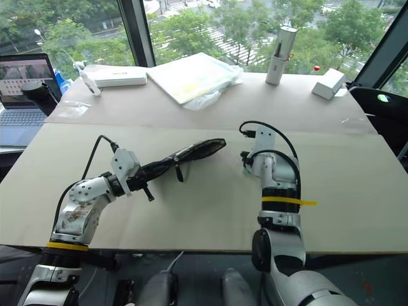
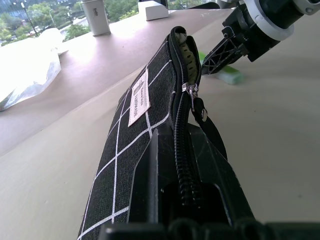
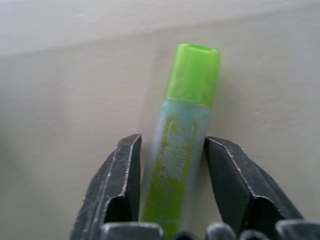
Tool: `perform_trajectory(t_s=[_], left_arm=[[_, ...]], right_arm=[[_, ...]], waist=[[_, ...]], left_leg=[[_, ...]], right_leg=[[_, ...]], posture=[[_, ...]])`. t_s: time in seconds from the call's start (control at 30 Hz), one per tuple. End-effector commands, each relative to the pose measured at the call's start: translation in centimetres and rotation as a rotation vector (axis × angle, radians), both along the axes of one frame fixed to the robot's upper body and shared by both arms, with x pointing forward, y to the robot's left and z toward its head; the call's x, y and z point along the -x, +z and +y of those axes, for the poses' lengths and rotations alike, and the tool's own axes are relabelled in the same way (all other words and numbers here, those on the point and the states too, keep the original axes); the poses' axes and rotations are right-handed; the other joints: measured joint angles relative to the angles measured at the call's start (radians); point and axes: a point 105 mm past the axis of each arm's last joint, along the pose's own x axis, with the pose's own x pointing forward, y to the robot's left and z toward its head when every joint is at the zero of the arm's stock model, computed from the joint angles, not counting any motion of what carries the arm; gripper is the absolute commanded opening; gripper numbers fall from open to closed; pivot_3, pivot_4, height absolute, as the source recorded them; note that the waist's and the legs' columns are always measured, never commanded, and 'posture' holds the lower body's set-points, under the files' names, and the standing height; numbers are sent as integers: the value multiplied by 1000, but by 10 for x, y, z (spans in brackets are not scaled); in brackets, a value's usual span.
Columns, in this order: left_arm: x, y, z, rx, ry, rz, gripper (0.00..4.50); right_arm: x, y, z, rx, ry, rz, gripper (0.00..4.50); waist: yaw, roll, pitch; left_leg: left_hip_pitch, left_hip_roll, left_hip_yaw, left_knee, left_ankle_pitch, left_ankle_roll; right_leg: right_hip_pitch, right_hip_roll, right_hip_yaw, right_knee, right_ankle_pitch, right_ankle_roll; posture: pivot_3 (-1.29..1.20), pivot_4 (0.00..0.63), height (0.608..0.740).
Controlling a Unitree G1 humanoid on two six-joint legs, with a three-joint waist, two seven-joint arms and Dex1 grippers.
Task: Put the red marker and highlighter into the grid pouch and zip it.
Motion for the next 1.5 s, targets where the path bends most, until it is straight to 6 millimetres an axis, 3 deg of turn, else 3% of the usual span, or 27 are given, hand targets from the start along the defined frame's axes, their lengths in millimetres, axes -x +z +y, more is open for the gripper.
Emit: perform_trajectory(t_s=[0.03, 0.3, 0.5, 0.57, 0.7, 0.9, 1.03, 1.2, 1.33, 1.5], left_arm=[[1, 13, -1, 26, -3, -55, 0], [-1, 15, 0, 33, 0, -57, 0], [4, 16, -4, 37, -32, -54, 0], [7, 17, -6, 30, -58, -53, 0], [11, 18, -12, 4, -127, -50, 0], [12, 20, -15, -2, -178, -39, 0], [12, 19, -18, -7, -208, -29, 0], [11, 19, -24, -9, -241, -20, 0], [11, 15, -28, -16, -258, -12, 0], [10, 12, -31, -18, -262, -8, 0]], right_arm=[[15, -37, -7, 20, -10, 144, 990], [11, -28, -6, 15, 79, 89, 991], [5, 11, -1, -50, 272, -164, 991], [8, 25, -6, 38, 360, -261, 991], [22, 69, -39, 303, 507, -527, 991], [43, 86, -51, 630, 768, -648, 991], [57, 92, -40, 747, 957, -678, 991], [73, 102, -5, 920, 1197, -746, 991], [81, 125, 7, 970, 1255, -831, 991], [96, 129, 16, 974, 1342, -842, 991]], waist=[[0, 0, 0], [1, 0, 0], [0, 0, 0], [0, 2, 1], [6, 7, 5], [0, 10, 8], [-2, 11, 9], [0, 11, 10], [4, 12, 11], [19, 12, 11]], left_leg=[[0, 0, 0, 0, 0, 0], [0, 0, 0, 0, 0, 0], [0, 0, 0, 0, 0, 0], [-1, 0, 0, 0, 0, 0], [-3, -1, 0, 0, 0, 0], [-3, -1, 1, -1, 0, 0], [-3, -1, 1, -1, 0, 0], [-3, -1, 1, -1, 0, 0], [-3, -1, 1, 0, 0, 0], [-3, -1, 1, 0, 0, 0]], right_leg=[[0, 0, 0, 0, 0, 0], [0, 0, 0, 0, 0, 0], [0, 0, 0, -1, 0, 0], [0, 0, 0, -1, 0, 0], [-2, 0, 0, -2, 0, 0], [-3, 0, 0, -3, -1, 1], [-3, -1, 1, -3, -1, 1], [-2, 0, 1, -3, -1, 1], [-2, -1, 1, -2, -1, 1], [-2, -1, 1, -2, -1, 1]], posture=[[0, 150, 738], [0, 150, 738], [0, 150, 738], [0, 150, 738], [0, 150, 738], [0, 150, 738], [0, 150, 738], [0, 150, 738], [0, 150, 738], [0, 150, 738]])
